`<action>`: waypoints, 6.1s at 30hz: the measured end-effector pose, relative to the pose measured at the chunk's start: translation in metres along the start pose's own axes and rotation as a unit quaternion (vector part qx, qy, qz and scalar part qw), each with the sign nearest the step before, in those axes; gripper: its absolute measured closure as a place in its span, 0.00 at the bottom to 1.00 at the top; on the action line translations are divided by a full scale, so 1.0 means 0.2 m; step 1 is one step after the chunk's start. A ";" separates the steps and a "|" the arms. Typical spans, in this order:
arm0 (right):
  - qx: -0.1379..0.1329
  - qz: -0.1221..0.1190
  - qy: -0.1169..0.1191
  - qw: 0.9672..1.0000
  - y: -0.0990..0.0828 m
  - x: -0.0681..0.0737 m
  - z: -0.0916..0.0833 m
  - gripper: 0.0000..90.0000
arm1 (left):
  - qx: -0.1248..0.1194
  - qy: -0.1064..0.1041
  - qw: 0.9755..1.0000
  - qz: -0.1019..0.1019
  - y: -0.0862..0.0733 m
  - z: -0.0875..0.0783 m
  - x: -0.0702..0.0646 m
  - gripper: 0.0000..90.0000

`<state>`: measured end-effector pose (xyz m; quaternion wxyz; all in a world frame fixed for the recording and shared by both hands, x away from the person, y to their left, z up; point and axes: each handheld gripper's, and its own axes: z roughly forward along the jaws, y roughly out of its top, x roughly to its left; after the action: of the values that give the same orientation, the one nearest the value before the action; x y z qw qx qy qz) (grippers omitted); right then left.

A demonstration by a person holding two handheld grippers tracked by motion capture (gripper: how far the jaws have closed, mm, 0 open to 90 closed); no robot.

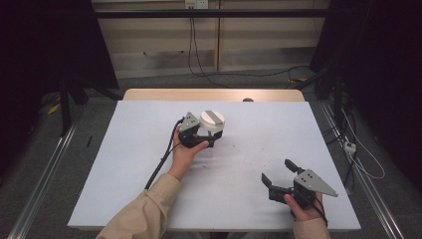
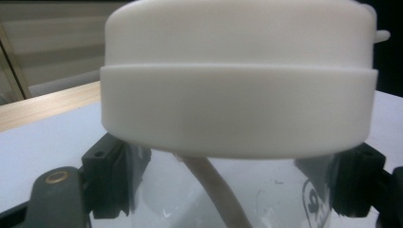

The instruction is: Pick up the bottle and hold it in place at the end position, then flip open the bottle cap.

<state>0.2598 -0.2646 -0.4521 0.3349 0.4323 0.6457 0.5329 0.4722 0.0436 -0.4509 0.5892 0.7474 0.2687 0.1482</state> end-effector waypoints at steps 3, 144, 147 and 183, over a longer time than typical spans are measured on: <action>0.000 0.000 -0.001 1.000 0.00 0.00 0.00 0.07 | 0.000 -0.003 1.000 -0.001 0.00 0.01 -0.01 0.21; 0.081 -0.010 0.087 0.993 0.34 0.32 0.63 0.98 | 0.035 -0.017 0.998 0.050 -0.06 0.01 -0.05 0.21; 0.084 -0.009 0.091 0.992 0.34 0.33 0.64 1.00 | 0.036 -0.017 0.998 0.050 -0.06 0.01 -0.05 0.21; 0.103 -0.004 0.088 0.991 0.32 0.33 0.68 1.00 | 0.038 -0.014 0.998 0.054 -0.06 0.01 -0.06 0.21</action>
<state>0.3684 -0.1465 -0.4160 0.2325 0.4138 0.7256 0.4983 0.4615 0.0370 -0.4614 0.5553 0.7848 0.2248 0.1589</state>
